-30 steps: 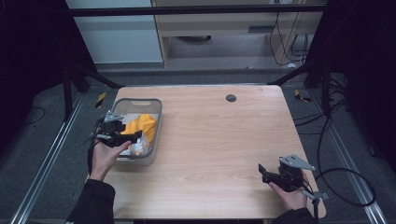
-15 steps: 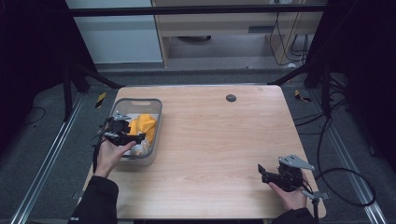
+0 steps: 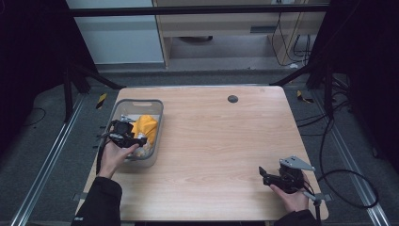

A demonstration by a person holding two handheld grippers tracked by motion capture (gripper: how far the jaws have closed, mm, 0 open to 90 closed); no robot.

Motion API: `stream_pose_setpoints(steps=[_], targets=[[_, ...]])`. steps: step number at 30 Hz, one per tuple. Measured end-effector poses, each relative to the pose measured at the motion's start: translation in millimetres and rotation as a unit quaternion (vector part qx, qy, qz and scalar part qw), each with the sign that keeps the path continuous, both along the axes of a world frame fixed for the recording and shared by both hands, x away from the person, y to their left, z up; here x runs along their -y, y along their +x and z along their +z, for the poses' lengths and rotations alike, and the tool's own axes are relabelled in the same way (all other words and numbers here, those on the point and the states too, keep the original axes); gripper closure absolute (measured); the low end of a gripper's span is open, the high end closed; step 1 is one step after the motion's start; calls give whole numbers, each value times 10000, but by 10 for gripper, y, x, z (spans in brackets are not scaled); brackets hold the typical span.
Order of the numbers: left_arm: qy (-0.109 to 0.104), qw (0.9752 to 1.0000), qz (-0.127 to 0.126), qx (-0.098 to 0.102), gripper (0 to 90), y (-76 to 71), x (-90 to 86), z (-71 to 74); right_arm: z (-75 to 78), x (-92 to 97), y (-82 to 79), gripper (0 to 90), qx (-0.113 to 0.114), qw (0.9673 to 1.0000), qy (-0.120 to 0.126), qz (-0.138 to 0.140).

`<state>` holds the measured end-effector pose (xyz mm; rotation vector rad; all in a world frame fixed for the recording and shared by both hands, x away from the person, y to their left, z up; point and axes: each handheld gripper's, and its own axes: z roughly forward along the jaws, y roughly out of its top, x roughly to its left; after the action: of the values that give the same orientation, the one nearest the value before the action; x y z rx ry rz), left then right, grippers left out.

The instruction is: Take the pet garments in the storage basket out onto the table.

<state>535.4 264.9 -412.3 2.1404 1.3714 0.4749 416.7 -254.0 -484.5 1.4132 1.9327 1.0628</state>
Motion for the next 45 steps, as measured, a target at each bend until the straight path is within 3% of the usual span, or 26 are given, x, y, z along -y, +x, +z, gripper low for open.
stream_pose_setpoints(steps=[10,22,26,38,45], targets=[[108,9995,-27,-294,488,43,36,-91,-8,-13,3,132,-41,10000,-34,38],[47,9987,104,-491,654,71,-9,-160,-17,-23,10,131,-79,9999,-76,68],[3,9984,155,-552,749,77,-26,-172,-19,-23,12,131,-84,9999,-85,77],[-6,9987,260,-440,817,51,-56,-127,-23,-24,16,131,-101,9999,-105,71],[-228,9988,381,-225,822,-5,-122,23,-23,-27,15,131,-118,9999,-98,73]])
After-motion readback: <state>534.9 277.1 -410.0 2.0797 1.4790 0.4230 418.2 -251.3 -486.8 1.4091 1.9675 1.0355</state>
